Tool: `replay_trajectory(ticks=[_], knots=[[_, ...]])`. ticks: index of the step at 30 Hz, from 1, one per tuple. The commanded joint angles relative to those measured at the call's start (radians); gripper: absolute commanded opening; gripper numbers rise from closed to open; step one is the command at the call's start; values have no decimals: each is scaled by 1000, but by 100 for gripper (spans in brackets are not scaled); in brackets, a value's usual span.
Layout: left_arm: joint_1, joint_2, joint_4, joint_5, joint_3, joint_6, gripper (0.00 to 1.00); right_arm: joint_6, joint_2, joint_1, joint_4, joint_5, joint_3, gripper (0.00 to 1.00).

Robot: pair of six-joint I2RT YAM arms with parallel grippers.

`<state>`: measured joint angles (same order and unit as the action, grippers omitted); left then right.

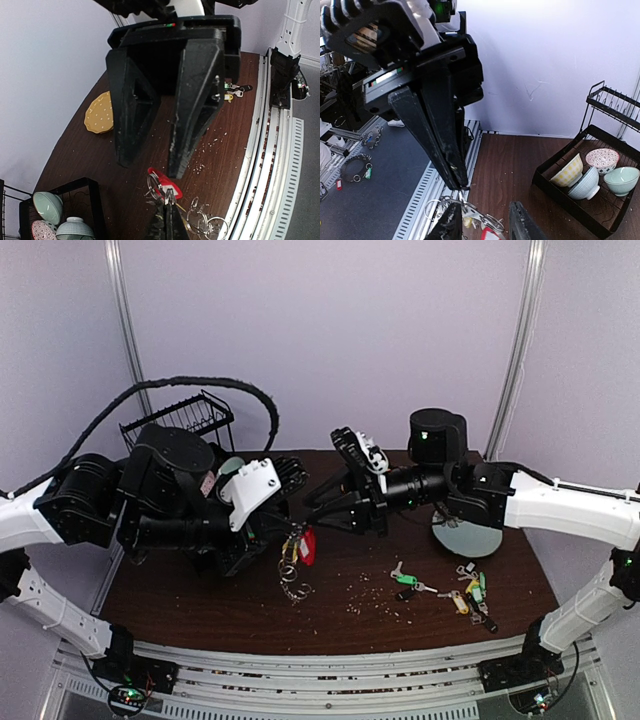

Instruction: Put the keys on the keyring

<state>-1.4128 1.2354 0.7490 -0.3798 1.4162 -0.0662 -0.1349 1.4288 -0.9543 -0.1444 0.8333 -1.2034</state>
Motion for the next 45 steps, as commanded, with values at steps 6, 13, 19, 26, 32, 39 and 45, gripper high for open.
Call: replay_trajectory(ticks=[6, 13, 19, 26, 32, 39, 45], knots=[[2, -22, -68, -4, -7, 2, 0, -34, 17, -53, -31, 9, 1, 31], [2, -25, -77, -2, -14, 9, 0, -39, 40, -57, -6, -27, -12, 24], [2, -30, -81, -5, -22, 8, 0, -60, 38, -62, 4, -21, -9, 4], [9, -133, -229, -101, -171, -69, 23, 159, 1, -41, -245, 44, 94, 0], [9, -400, -721, 43, -592, -43, 29, 468, -15, -53, -693, -62, 238, 0], [8, -306, -835, 125, -626, -1, 32, 448, -38, -89, -679, -163, 246, 0], [8, -252, -932, 18, -637, 34, 19, 453, -43, -103, -693, -196, 262, 0]])
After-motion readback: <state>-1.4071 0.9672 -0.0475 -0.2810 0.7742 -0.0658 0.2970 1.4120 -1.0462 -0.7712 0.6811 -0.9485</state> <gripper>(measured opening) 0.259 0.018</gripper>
